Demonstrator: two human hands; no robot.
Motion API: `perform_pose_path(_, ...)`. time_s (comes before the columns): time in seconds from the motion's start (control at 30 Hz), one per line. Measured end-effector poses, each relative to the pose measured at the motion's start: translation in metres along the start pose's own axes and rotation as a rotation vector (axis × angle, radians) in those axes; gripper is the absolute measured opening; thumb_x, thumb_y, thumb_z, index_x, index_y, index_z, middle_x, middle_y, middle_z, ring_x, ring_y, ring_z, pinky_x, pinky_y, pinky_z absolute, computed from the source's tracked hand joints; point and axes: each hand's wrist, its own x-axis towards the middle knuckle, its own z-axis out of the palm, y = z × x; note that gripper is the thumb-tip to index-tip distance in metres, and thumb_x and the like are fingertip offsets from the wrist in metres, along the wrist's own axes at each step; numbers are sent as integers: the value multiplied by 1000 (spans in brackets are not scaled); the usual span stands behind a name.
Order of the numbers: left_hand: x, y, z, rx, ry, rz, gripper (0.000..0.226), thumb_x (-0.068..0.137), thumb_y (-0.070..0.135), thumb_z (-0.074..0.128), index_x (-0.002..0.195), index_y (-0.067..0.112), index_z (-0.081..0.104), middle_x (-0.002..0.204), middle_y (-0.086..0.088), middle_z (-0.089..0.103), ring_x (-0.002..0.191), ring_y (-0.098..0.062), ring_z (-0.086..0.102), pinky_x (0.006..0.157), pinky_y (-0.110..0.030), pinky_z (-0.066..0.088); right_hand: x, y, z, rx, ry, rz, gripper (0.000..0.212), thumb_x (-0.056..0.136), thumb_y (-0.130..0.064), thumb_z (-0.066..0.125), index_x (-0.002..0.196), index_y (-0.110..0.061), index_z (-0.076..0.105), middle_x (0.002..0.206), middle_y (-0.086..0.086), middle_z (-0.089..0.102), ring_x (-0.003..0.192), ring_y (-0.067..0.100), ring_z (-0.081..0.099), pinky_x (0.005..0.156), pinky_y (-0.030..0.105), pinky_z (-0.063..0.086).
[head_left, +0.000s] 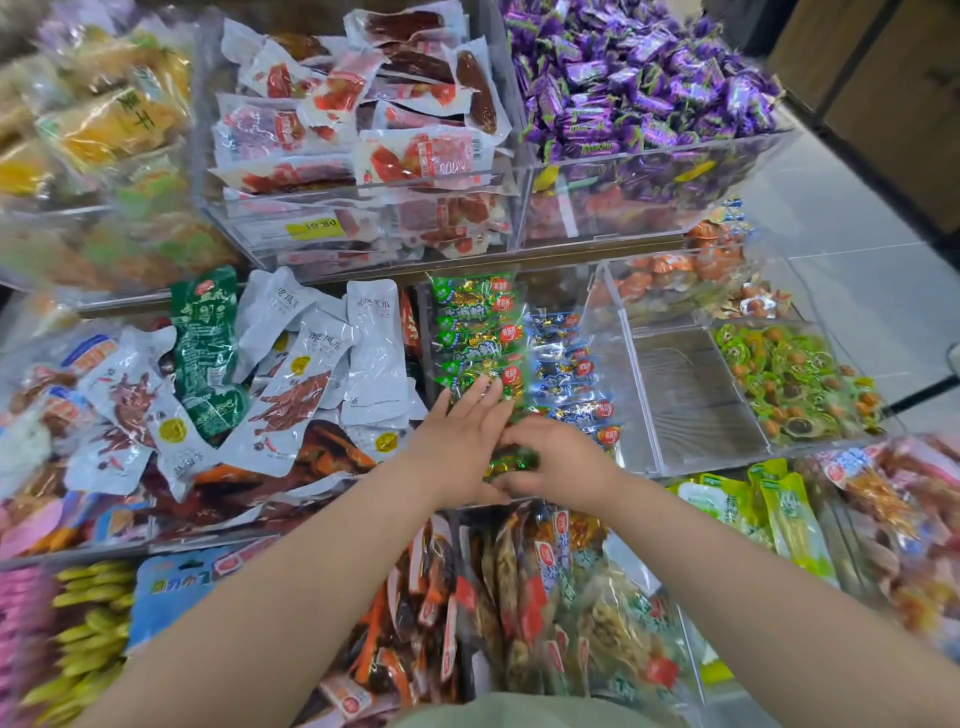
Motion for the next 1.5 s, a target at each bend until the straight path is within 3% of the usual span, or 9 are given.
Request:
perform_pose_path(0.1,-4,8,1,142,64,-80,84,88,58,53,148,13,15,161,-13,-6,149,-28,-6,105,-68,-16,-17,10,-9,415,344,345,24,83,-37,67,103,-26,57,109,-8,59,102,8,55,87,21,41)
perform_pose_path(0.27,-6,30,-14,208,149,-238,85,79,54,65,139,10,23,127,-10,50,120,-32,46,95,-72,-23,-2,12,-9,789,176,596,50,96,-39,47,142,-25,38,133,-18,40,119,-2,34,99,20,26)
perform_pose_path(0.4,0,27,-16,196,192,-320,115,72,76,56,148,6,7,141,-16,26,135,-37,22,104,-69,-16,25,7,-13,837,145,474,47,98,-29,45,143,-37,33,144,-21,34,130,-1,31,102,21,26)
perform_pose_path(0.53,12,29,-9,-45,243,-195,134,68,85,47,146,3,-24,151,-22,-33,133,-37,-41,107,-47,-29,47,6,-18,651,214,410,24,94,-33,51,116,-40,55,119,-18,55,113,5,51,88,20,38)
perform_pose_path(0.7,23,20,-1,-63,139,-207,132,67,83,48,147,9,-26,156,-17,-26,143,-34,-26,116,-52,-15,59,22,-19,350,312,512,28,88,-27,61,67,-21,43,91,7,53,90,18,45,73,27,31)
perform_pose_path(0.8,21,10,3,53,44,-231,124,72,64,59,148,12,-24,158,-18,-17,146,-35,-16,115,-49,-13,63,26,-15,531,216,623,20,92,-34,55,86,-17,46,87,1,49,81,18,48,63,28,35)
perform_pose_path(0.93,22,12,0,85,61,-278,116,76,54,59,149,8,-19,158,-19,-18,144,-37,-21,111,-56,-17,63,29,-8,859,176,659,57,96,-45,43,146,-25,25,144,-6,34,133,17,32,105,34,27)
perform_pose_path(1.17,35,8,-6,61,14,-288,116,73,40,65,150,10,-15,155,-21,-25,143,-34,-25,112,-59,-17,76,21,5,918,147,639,53,99,-43,36,148,-32,20,155,-5,23,139,17,23,97,30,23)
perform_pose_path(1.5,43,0,3,133,58,-245,147,52,84,61,143,17,-33,152,-21,-33,139,-39,-33,106,-63,-22,113,32,-25,850,187,683,62,96,-58,21,150,-33,4,158,-3,9,145,24,12,114,48,13)
